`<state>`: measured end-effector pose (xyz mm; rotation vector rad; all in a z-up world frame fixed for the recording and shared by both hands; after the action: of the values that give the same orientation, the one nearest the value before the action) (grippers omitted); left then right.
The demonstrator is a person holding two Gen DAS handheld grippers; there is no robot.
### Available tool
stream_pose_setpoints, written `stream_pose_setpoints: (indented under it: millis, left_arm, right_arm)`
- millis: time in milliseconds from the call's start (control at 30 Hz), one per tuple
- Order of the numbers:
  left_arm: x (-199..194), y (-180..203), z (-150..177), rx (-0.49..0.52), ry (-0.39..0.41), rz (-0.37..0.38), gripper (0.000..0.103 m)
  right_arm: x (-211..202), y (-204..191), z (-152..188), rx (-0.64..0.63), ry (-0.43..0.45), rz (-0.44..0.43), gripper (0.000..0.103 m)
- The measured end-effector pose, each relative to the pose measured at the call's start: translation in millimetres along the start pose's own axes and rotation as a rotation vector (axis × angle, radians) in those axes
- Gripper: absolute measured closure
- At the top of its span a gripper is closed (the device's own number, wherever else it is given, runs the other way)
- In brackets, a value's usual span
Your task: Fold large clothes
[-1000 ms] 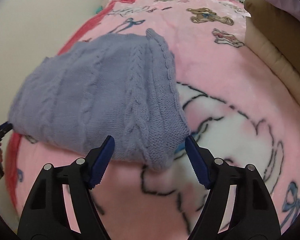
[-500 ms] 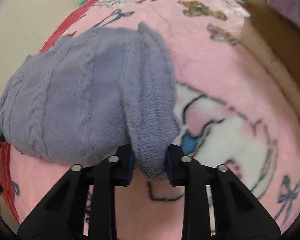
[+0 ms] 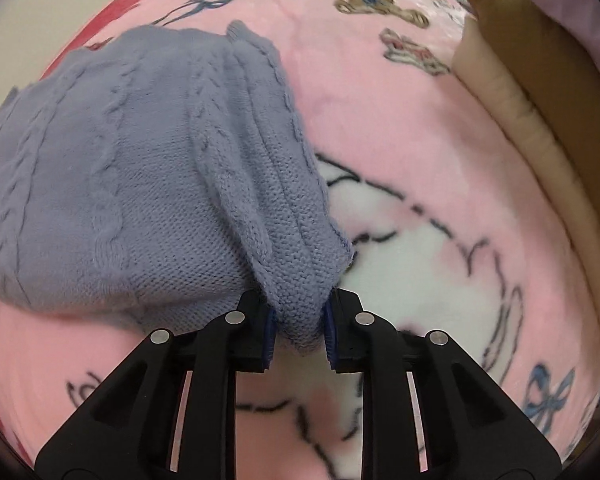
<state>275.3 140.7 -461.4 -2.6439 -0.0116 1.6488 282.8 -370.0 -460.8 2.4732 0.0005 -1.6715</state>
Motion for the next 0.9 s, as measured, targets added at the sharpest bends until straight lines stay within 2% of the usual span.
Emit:
stream_pose_setpoints:
  millis: [67, 100, 133, 167, 200, 267, 333, 400, 433, 500, 567, 600, 633, 700, 733, 833, 900]
  left_arm:
    - [-3, 2, -1, 0.014, 0.022, -0.008, 0.081]
    - [-8, 4, -2, 0.015, 0.038, -0.001, 0.078]
    - [-17, 6, -1, 0.019, 0.065, 0.012, 0.065]
    - [-26, 5, -1, 0.026, 0.094, 0.006, 0.046]
    - [-38, 2, -1, 0.023, 0.121, -0.005, 0.040]
    - [-51, -4, 0, 0.014, 0.134, -0.014, 0.037]
    - [-64, -12, 6, 0.033, 0.128, -0.034, 0.037]
    - [-83, -18, -1, 0.045, 0.159, -0.057, 0.037]
    - [-94, -14, -7, 0.046, 0.184, -0.060, 0.035]
    - [-113, -3, -40, 0.044, 0.271, -0.047, 0.024]
    - [-117, 12, -68, 0.029, 0.309, 0.009, 0.015]
    - [-108, 25, -88, 0.023, 0.293, 0.057, 0.014]
    - [-98, 33, -99, 0.026, 0.268, 0.066, 0.014]
    - [-72, 45, -118, 0.032, 0.232, 0.045, 0.014]
    - [-58, 49, -126, 0.028, 0.216, 0.023, 0.015]
    - [-25, 59, -127, -0.018, 0.112, 0.065, 0.017]
    - [-7, 56, -124, -0.040, 0.063, 0.060, 0.017]
  right_arm:
    - [-2, -4, -1, -0.021, -0.017, -0.003, 0.081]
    - [-6, -6, -3, -0.026, -0.016, -0.011, 0.076]
    - [-12, -7, -6, -0.027, 0.003, -0.032, 0.065]
    - [-23, -10, -9, -0.029, 0.032, -0.072, 0.058]
    - [-32, -11, -10, -0.032, 0.050, -0.089, 0.051]
    - [-47, -13, -9, -0.041, 0.055, -0.109, 0.051]
    - [-61, -13, -6, -0.040, 0.025, -0.119, 0.051]
    - [-81, -15, -13, -0.023, 0.077, -0.146, 0.051]
    - [-89, -16, -19, -0.019, 0.110, -0.154, 0.046]
    - [-105, -16, -41, -0.019, 0.179, -0.127, 0.038]
    - [-102, -23, -71, -0.032, 0.224, -0.150, 0.039]
    - [-97, -25, -81, -0.041, 0.229, -0.155, 0.039]
    - [-87, -33, -97, -0.057, 0.235, -0.179, 0.040]
    - [-65, -48, -114, -0.070, 0.205, -0.230, 0.042]
    - [-50, -55, -120, -0.070, 0.166, -0.251, 0.046]
    - [-22, -71, -128, -0.086, 0.099, -0.271, 0.049]
    - [-10, -76, -125, -0.114, 0.057, -0.232, 0.049]
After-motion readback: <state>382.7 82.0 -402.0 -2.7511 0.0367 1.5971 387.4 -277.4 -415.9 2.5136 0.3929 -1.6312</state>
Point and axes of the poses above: each gripper's, at about its wrist camera, not at the fingertips, and x roughly the way its jaws point, y to its right, z to its underside, the point moved 10 cm from there along x, roughly the way its jaws point, and after that the axes turned 12 degrees about -x, right-handed, at the moved point
